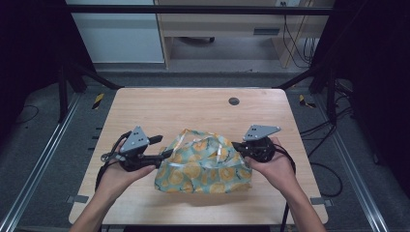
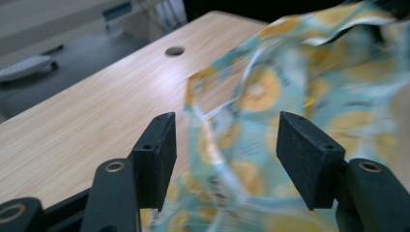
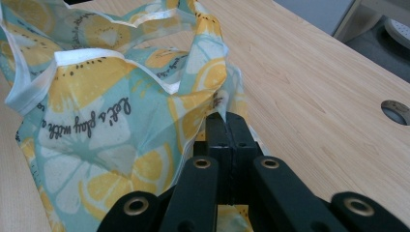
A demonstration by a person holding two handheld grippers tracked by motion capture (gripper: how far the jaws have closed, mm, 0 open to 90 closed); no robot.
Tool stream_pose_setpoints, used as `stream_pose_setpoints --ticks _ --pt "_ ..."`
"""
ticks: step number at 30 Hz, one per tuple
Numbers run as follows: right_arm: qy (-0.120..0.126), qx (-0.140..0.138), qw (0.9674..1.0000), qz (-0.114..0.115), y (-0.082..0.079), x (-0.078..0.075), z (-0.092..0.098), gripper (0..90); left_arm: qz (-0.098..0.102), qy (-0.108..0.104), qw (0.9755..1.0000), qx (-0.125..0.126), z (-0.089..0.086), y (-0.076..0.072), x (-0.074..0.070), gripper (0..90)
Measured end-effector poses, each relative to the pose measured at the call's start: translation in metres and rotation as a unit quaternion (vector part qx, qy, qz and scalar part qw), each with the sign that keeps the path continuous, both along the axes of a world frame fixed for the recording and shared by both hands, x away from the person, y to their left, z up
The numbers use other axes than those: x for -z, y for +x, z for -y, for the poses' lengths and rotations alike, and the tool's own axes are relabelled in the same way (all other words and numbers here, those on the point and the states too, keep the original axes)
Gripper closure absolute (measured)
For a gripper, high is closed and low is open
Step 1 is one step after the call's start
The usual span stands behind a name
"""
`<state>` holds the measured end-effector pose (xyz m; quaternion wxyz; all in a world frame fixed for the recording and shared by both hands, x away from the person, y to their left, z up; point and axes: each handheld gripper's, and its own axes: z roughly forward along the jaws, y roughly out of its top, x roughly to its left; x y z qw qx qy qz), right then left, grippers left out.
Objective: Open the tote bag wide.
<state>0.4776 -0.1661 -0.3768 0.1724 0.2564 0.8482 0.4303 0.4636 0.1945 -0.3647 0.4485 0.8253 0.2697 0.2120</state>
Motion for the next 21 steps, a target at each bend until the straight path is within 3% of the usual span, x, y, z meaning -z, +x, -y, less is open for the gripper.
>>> stream_pose_setpoints --ticks 2,5,9,10,13,14,15,17,19,21 --pt "0.001 -0.001 1.0000 -0.001 0.001 0.000 -0.001 90.0 -0.025 0.015 0.9996 0.003 0.007 0.013 0.007 34.2" --pt "-0.001 -0.001 1.0000 -0.003 0.001 0.001 -0.002 90.0 -0.045 0.030 0.9985 -0.004 0.018 0.030 0.019 31.4" --pt "-0.001 -0.003 1.0000 -0.004 0.001 0.001 -0.002 90.0 -0.094 0.017 0.9954 -0.006 0.027 0.050 0.032 27.0" --pt "-0.002 -0.004 1.0000 -0.004 0.001 0.001 -0.002 90.0 -0.118 0.004 0.9930 -0.004 0.029 0.057 0.036 27.8" --pt "-0.002 -0.004 1.0000 -0.004 0.001 0.001 -0.002 90.0 -0.133 -0.011 0.9911 0.005 0.029 0.059 0.036 46.2" --pt "-0.001 -0.003 1.0000 -0.004 0.001 0.001 -0.003 90.0 -0.129 -0.009 0.9916 0.004 0.029 0.058 0.035 46.2" --pt "-0.002 -0.001 1.0000 -0.005 0.001 0.002 -0.003 90.0 -0.123 -0.003 0.9924 0.004 0.030 0.056 0.034 62.7" --pt "-0.002 -0.002 1.0000 -0.006 0.002 0.002 -0.003 90.0 -0.120 0.008 0.9928 0.009 0.030 0.052 0.031 76.0" --pt "-0.003 -0.001 1.0000 -0.007 0.002 0.002 -0.003 90.0 -0.114 0.014 0.9934 0.009 0.029 0.046 0.029 87.0" --pt "-0.002 0.001 1.0000 -0.007 0.003 0.003 -0.004 90.0 -0.110 0.004 0.9938 0.016 0.029 0.038 0.026 90.0"
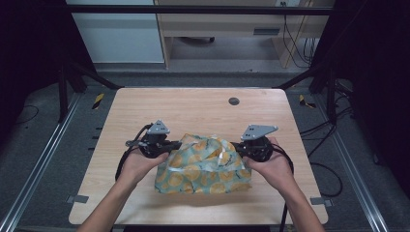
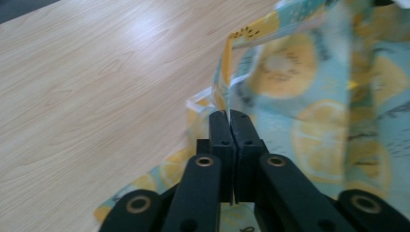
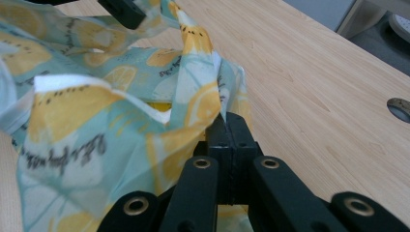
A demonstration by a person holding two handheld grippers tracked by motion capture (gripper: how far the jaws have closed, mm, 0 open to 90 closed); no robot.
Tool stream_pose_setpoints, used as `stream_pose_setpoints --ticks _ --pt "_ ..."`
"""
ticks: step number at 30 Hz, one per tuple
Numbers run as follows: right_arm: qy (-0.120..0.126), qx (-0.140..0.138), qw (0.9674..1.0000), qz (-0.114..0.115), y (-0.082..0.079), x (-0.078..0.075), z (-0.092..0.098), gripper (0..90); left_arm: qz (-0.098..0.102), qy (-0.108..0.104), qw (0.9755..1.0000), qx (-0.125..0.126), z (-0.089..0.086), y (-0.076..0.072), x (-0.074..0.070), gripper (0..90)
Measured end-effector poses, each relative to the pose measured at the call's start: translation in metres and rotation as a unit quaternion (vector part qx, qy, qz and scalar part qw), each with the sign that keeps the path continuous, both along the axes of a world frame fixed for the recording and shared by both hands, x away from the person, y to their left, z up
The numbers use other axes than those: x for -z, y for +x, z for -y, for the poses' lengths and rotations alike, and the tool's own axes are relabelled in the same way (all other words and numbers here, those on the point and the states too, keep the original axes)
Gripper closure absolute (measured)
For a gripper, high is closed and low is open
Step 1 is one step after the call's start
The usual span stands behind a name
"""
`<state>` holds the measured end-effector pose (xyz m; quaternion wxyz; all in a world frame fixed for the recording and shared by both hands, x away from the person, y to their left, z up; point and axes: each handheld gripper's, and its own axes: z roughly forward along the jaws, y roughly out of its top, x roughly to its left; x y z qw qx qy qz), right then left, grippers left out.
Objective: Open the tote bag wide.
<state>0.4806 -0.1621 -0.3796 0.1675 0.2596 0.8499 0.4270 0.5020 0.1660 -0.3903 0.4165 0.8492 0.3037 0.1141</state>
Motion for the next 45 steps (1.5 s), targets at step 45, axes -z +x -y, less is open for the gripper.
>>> stream_pose_setpoints --ticks 45 --pt "0.024 0.109 0.9926 -0.048 0.074 0.033 0.005 90.0 0.043 0.220 0.9615 0.160 0.020 -0.138 0.080 90.0"
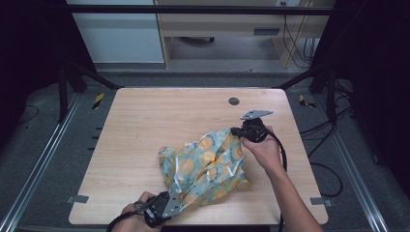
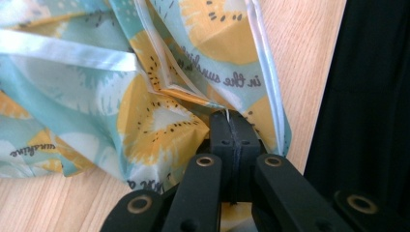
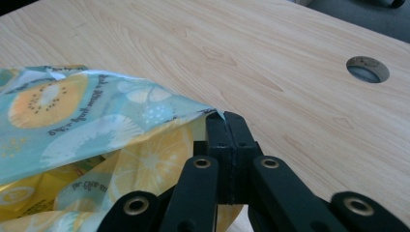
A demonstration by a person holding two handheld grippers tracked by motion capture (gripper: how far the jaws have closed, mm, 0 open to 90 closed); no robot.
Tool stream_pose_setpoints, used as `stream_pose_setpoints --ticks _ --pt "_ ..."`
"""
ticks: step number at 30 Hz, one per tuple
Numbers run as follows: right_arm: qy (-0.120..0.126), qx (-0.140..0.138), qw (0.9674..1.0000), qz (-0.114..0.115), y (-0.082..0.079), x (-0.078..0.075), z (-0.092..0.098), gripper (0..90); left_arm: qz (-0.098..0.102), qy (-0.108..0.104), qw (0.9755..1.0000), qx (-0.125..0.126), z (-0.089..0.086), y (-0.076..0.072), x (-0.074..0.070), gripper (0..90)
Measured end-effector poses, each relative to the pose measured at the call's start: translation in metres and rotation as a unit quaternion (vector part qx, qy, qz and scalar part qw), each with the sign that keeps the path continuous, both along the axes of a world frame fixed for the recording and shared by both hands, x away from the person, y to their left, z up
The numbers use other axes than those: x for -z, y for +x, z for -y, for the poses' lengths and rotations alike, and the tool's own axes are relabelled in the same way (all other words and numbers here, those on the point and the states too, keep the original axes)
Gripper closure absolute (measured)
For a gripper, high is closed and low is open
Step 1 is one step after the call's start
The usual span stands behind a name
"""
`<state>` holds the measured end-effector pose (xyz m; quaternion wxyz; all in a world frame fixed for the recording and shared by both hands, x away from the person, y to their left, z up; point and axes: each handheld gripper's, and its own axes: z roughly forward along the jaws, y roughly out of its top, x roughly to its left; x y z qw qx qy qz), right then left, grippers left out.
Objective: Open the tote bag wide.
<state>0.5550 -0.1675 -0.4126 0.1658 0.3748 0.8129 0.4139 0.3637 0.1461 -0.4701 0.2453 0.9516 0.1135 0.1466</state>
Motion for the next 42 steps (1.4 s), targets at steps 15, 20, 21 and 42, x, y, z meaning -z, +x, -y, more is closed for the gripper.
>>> stream_pose_setpoints --ticks 15,20,21,42 --pt "0.021 -0.006 0.9996 -0.018 0.014 0.003 -0.023 90.0 0.011 -0.009 0.9993 -0.034 -0.024 0.000 -0.005 90.0" --pt "0.021 -0.008 0.9992 -0.033 0.018 0.010 -0.032 90.0 0.010 -0.005 0.9989 -0.045 -0.033 0.003 -0.002 90.0" --pt "0.021 -0.008 0.9992 -0.033 0.018 0.010 -0.032 90.0 0.010 -0.005 0.9989 -0.045 -0.033 0.003 -0.002 90.0" --pt "-0.040 -0.010 0.9939 -0.102 0.023 0.044 -0.037 90.0 -0.015 -0.033 0.9942 -0.102 -0.046 0.018 0.004 90.0"
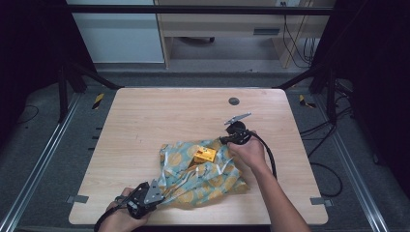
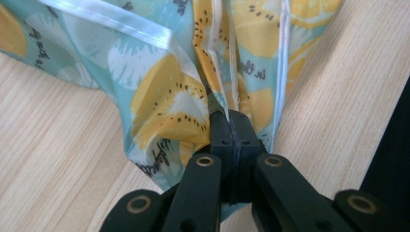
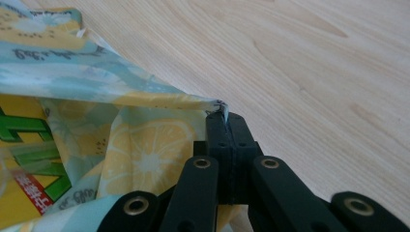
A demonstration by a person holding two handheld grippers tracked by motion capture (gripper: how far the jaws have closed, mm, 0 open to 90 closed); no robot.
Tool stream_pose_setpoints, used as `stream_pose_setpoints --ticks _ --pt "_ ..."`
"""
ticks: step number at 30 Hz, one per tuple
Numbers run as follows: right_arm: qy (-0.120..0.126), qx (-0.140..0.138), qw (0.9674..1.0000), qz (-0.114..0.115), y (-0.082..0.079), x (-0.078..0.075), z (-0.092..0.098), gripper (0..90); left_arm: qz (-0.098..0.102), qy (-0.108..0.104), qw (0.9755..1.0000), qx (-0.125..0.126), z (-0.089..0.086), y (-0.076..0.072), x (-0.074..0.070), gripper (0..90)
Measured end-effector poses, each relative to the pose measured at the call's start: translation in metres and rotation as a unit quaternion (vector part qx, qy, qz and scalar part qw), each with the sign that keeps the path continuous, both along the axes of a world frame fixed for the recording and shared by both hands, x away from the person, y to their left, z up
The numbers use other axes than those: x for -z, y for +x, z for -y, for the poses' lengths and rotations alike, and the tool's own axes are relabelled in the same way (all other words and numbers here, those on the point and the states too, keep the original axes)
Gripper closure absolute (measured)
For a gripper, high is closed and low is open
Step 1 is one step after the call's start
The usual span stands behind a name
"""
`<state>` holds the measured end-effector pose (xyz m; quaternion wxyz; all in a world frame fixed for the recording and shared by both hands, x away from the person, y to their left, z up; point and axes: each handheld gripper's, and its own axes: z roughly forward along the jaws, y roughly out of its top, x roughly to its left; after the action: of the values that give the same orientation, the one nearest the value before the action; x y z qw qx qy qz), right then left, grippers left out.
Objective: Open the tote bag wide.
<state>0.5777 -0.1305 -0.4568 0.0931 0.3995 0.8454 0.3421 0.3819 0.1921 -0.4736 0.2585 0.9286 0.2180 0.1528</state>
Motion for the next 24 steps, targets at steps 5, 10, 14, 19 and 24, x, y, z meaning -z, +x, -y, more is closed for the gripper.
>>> stream_pose_setpoints --ticks 5,10,14,19,24 --pt "-0.008 0.003 0.9999 -0.011 -0.001 0.006 0.000 90.0 0.004 0.016 0.9999 -0.006 -0.002 0.003 0.002 90.0" --pt "-0.015 0.006 0.9998 -0.009 -0.002 0.005 0.003 90.0 -0.001 -0.002 1.0000 -0.010 -0.009 0.006 0.002 90.0" --pt "-0.017 0.013 0.9998 -0.004 -0.003 0.005 0.009 90.0 0.004 0.001 1.0000 -0.001 -0.007 0.002 0.002 90.0" --pt "-0.022 0.014 0.9997 -0.002 -0.004 0.007 0.014 90.0 0.005 0.001 1.0000 0.003 -0.006 -0.001 0.002 90.0" --pt "-0.023 0.013 0.9997 0.001 -0.001 0.010 0.012 90.0 0.004 0.001 1.0000 -0.003 -0.009 0.002 0.003 90.0"
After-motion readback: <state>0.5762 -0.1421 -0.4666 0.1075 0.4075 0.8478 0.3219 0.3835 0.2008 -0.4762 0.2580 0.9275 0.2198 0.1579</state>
